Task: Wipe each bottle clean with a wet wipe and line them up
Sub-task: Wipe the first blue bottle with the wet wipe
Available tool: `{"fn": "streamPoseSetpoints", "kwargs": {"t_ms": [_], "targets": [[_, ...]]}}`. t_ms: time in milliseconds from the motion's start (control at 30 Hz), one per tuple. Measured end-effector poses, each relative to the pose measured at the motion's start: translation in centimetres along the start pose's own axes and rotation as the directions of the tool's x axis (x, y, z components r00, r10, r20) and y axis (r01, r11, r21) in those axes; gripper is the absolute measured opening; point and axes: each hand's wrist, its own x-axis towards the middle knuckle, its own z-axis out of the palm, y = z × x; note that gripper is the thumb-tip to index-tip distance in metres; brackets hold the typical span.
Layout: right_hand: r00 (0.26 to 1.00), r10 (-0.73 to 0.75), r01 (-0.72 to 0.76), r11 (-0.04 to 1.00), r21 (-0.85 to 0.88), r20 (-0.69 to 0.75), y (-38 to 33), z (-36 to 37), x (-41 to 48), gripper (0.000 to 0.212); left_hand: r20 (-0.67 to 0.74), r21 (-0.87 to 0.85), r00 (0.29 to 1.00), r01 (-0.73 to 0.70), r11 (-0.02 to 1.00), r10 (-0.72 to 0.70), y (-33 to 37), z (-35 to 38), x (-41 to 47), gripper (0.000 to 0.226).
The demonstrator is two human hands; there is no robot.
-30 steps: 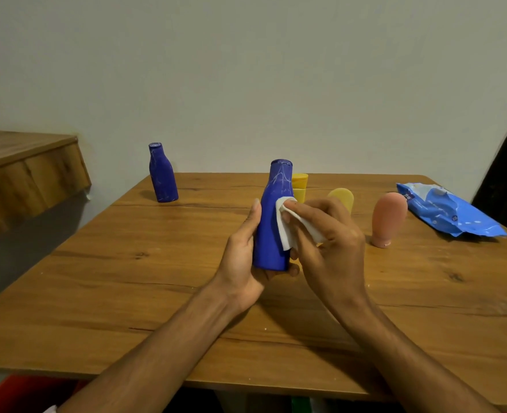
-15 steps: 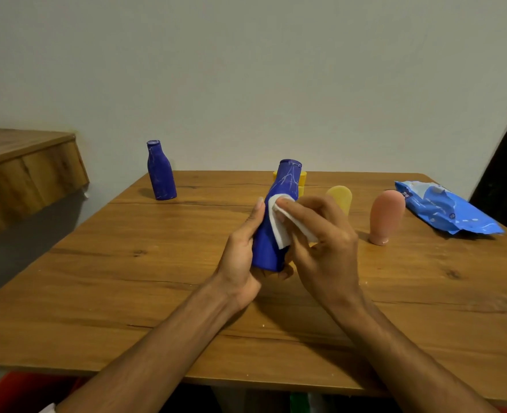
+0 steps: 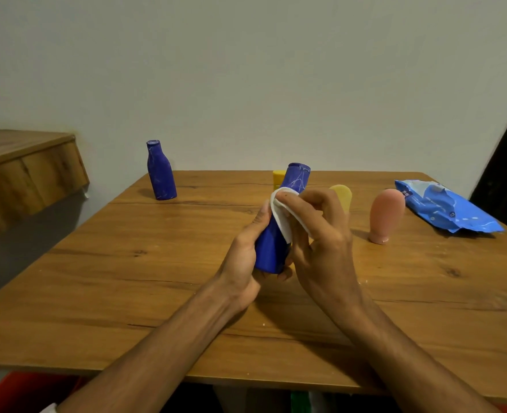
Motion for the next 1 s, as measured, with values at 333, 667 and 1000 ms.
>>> {"fn": "streamPoseSetpoints", "kwargs": {"t_ms": [333, 667, 1000], "targets": [[0.999, 0.04, -0.041, 0.996, -0.079, -0.011, -0.27, -0.04, 0.09, 0.032, 0.002, 0.158, 1.0, -0.024, 0.987, 0.024, -0.05, -0.02, 0.05, 0.041], [0.992, 0.105, -0.101, 0.993, 0.054, -0.077, 0.05, -0.06, 0.2, 0.036, 0.032, 0.144, 0.999, -0.019, 0.989, 0.015, -0.22, -0.43, 0.32, 0.045], [0.985, 0.145, -0.125, 0.975, 0.186, -0.098, 0.13, -0.49, 0.17, 0.038, 0.222, -0.145, 0.971, 0.123, 0.982, -0.089, -0.01, -0.76, 0.53, 0.058]]}}
